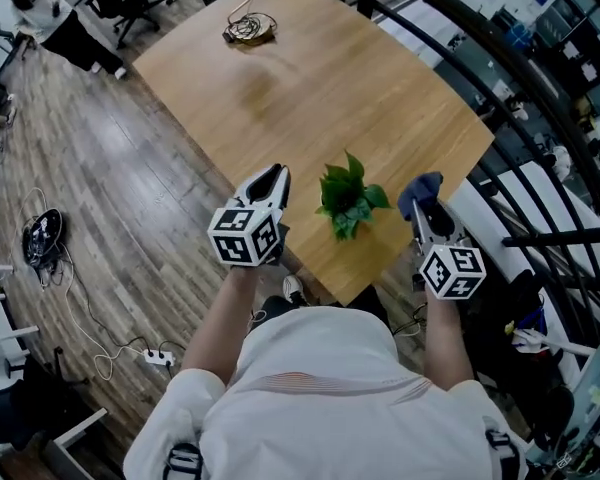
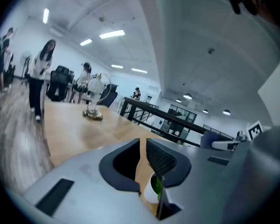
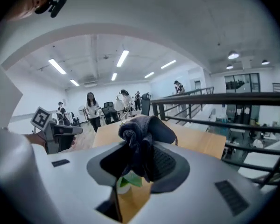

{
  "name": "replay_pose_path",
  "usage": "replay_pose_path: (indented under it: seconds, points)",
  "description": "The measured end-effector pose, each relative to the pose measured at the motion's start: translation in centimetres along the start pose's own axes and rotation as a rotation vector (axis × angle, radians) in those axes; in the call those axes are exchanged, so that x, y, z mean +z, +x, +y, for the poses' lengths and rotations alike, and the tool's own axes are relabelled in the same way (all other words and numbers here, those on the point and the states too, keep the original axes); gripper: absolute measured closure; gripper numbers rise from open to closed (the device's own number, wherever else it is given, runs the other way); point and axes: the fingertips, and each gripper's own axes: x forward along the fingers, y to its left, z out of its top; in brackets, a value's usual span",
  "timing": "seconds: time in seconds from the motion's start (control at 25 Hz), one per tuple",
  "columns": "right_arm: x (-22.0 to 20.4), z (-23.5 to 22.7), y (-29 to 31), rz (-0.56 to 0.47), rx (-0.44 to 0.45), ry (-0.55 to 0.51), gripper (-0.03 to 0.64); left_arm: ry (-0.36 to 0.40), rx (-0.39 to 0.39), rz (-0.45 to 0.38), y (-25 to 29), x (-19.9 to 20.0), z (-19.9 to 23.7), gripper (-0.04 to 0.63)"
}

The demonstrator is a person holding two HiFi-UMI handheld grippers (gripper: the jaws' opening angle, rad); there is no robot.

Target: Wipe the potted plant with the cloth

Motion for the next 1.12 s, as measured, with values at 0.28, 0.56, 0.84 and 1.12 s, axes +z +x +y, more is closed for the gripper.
replay_pose_path:
  seconds: [0.28, 0.56, 0.84, 1.12]
  points:
    - [7.6, 1.3, 2.9, -0.192, 0.046, -0.064, 0.440, 0.239, -0.014, -0.156, -0.4, 5.2, -3.2, 0.563]
    - [9.2, 3.0, 5.2, -0.219, 0.114, -0.112, 0.442, 0.264, -0.033, -0.209, 0.4, 7.5, -4.2, 0.563]
    - [9.9, 4.1, 6.0, -0.219, 0.126, -0.144, 0.442, 0.265, -0.044, -0.201, 0.4, 7.5, -4.7, 0.563]
    - [9.9, 3.7, 6.8, -0.227, 0.116, -0.139, 0.442, 0.264, -0.054, -0.194, 1.0, 6.9, -4.8, 0.563]
